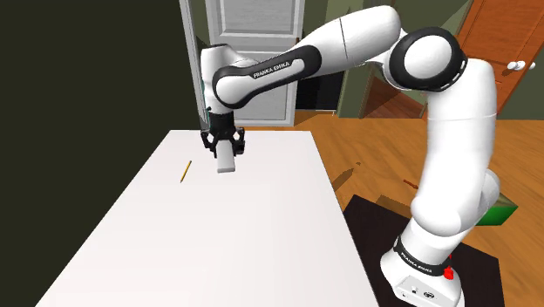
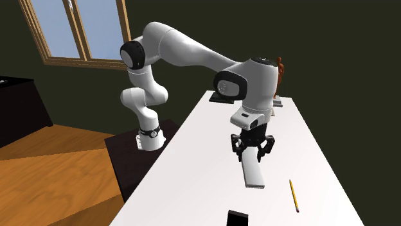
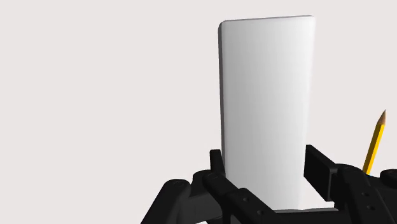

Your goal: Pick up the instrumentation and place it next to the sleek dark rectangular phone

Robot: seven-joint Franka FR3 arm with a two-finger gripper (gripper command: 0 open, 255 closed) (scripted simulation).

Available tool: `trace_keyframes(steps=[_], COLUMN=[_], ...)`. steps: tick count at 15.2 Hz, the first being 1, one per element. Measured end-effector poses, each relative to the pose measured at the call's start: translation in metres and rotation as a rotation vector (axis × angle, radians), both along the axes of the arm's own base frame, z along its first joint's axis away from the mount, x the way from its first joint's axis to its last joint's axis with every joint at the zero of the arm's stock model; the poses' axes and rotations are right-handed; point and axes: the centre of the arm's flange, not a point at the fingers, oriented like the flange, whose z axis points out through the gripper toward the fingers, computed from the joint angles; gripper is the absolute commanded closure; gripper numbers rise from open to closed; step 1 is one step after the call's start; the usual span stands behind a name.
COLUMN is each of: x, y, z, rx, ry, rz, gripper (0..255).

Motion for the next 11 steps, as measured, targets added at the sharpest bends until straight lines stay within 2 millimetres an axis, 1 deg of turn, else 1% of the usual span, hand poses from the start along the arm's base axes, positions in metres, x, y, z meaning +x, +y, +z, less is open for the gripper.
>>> trace_keyframes(steps=[2, 3, 4, 7, 11], x=[0.021, 0.035, 0.040, 0.047, 0.048], y=[-0.013, -0.018, -0.026, -0.031, -0.031], z=[0.001, 0.002, 0.000, -0.011, -0.032], rx=[0.000, 0.000, -0.001, -0.001, -0.001], ry=[0.000, 0.000, 0.000, 0.001, 0.001], rz=[0.000, 0.000, 0.000, 0.000, 0.000], gripper=[255, 255, 255, 255, 255])
